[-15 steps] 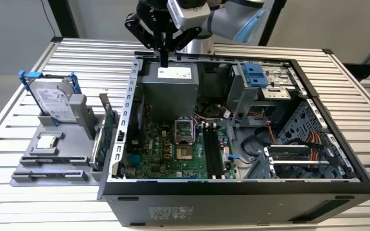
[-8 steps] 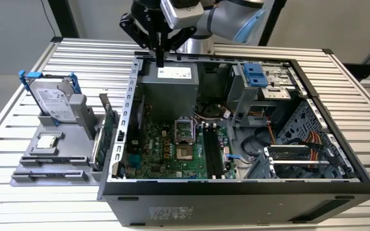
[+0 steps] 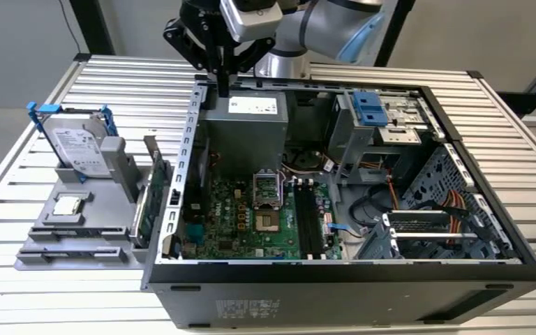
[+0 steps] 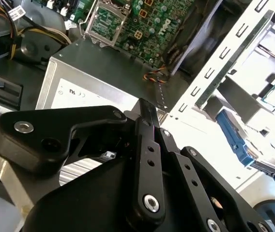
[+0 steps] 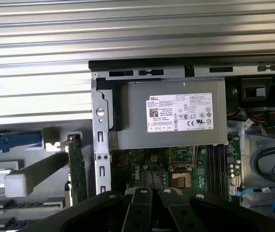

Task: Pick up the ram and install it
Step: 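Reach for the ram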

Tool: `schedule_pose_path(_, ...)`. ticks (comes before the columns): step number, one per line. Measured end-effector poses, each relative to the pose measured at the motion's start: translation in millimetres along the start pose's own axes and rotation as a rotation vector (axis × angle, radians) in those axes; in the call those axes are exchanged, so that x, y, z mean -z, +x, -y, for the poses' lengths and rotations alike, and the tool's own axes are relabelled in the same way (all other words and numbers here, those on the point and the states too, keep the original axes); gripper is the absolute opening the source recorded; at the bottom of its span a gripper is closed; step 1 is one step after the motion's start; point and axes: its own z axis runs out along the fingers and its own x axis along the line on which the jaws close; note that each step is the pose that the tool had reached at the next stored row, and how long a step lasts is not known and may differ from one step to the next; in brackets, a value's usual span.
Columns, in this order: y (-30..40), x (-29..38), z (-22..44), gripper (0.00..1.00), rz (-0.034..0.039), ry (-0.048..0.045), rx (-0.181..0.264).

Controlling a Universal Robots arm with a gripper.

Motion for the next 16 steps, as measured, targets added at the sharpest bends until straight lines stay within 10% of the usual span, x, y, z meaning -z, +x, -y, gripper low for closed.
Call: schedule_pose_path(16,21.4,0.5,1.5,0.00,0.0000,0.0000,0.000)
